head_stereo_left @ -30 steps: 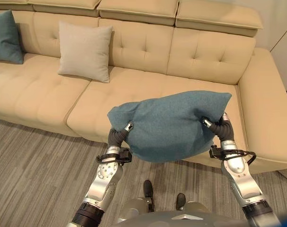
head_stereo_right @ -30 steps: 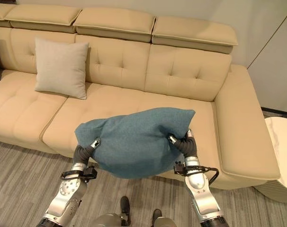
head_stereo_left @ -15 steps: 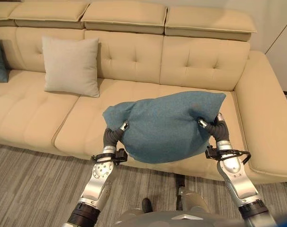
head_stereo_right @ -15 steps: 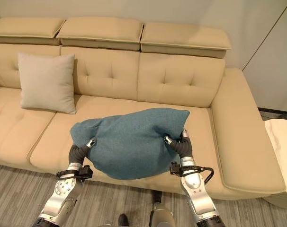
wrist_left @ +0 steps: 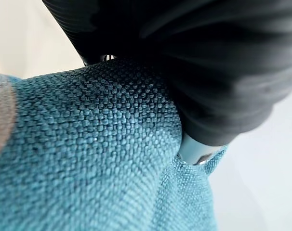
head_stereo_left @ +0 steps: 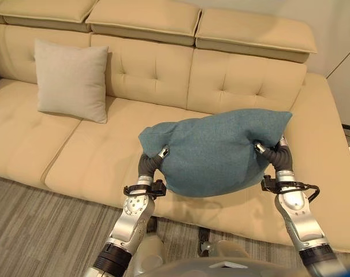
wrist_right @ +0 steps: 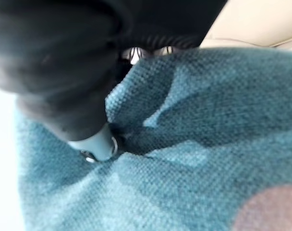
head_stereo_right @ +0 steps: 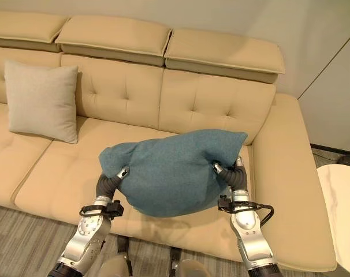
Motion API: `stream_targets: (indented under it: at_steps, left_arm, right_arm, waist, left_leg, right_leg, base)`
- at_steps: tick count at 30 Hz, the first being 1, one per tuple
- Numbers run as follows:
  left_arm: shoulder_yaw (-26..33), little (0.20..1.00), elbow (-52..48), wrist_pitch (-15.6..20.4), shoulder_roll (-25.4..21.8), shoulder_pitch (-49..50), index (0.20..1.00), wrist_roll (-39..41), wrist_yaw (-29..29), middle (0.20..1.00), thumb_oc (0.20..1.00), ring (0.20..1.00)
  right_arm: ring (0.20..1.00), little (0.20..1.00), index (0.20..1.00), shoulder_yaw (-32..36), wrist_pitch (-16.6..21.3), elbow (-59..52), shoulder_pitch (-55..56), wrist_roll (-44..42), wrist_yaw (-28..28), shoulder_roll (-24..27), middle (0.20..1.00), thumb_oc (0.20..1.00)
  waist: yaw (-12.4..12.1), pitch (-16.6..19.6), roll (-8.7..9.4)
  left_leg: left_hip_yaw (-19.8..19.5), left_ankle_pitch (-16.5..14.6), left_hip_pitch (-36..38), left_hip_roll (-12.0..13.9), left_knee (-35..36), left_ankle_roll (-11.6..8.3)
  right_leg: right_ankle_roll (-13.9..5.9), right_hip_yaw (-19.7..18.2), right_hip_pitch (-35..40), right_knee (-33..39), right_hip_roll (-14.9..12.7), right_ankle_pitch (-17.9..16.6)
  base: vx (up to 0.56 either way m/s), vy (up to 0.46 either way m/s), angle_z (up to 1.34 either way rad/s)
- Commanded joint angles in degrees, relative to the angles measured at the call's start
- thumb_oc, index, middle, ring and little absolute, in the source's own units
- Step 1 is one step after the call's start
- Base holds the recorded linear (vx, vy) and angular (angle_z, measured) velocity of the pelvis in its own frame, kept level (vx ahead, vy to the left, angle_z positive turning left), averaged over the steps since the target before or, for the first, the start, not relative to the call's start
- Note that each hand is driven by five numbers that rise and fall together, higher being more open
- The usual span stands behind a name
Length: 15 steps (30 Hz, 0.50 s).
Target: Pick up all the scattered cushions and arrange them neatly on the sofa.
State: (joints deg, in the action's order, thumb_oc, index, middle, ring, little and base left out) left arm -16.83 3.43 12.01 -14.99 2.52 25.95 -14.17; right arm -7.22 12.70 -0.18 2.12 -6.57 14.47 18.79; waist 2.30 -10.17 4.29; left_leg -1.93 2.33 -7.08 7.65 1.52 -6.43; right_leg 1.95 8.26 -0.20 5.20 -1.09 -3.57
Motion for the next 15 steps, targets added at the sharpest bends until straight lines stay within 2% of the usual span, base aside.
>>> stream_targets:
  at_steps: [1,4,9,15]
  left_arm:
    - [0.84,0.2,-8.84,5.96,-1.46,-2.6,0.2,-0.03,1.37,0.2,0.2,0.2]
    - [1.78,0.2,-8.85,5.72,-2.65,-2.31,0.2,-1.1,1.0,0.2,0.2,0.2]
    - [3.31,0.2,-9.45,5.91,-3.82,-3.13,0.2,-2.65,-0.05,0.2,0.2,0.2]
    - [3.7,0.2,-7.63,6.65,-4.71,-9.26,0.2,-4.88,-2.51,0.2,0.2,0.2]
  right_arm:
    - [0.2,0.2,0.2,0.64,5.13,-6.27,-2.67,-0.65,0.13,0.58,0.2,0.2]
    - [0.2,0.2,0.2,0.57,4.6,-6.31,-3.15,-0.58,-0.37,0.27,0.2,0.2]
    - [0.2,0.2,0.2,0.05,4.18,-6.27,-4.75,-0.15,-0.52,-0.98,0.2,0.2]
    - [0.2,0.2,0.2,-1.53,4.0,-5.83,-10.83,1.95,1.03,-1.39,0.2,0.2]
  waist:
    - [-0.25,4.17,-1.54]
    - [-0.42,5.99,-1.65]
    - [-0.85,6.69,-1.65]
    - [-1.31,7.22,-2.18]
  left_leg:
    - [2.22,-1.89,0.84,-2.66,-3.8,1.32]
    - [4.04,-2.93,4.21,-3.91,-1.89,2.54]
    - [6.59,-4.42,6.62,-5.06,-0.51,4.12]
    - [9.67,-4.74,8.33,-6.38,2.73,5.15]
  right_leg:
    - [-6.97,-2.66,2.88,-4.0,-2.52,6.07]
    - [-7.8,-3.75,3.72,-4.01,-3.95,5.79]
    - [-9.42,-5.47,3.25,-4.41,-5.51,5.02]
    - [-11.68,-5.62,2.08,-3.76,-7.46,3.53]
  base:
    - [0.18,0.184,-0.81]
    - [0.21,0.248,-0.3]
    - [0.08,0.158,-0.27]
    - [0.05,0.108,-0.28]
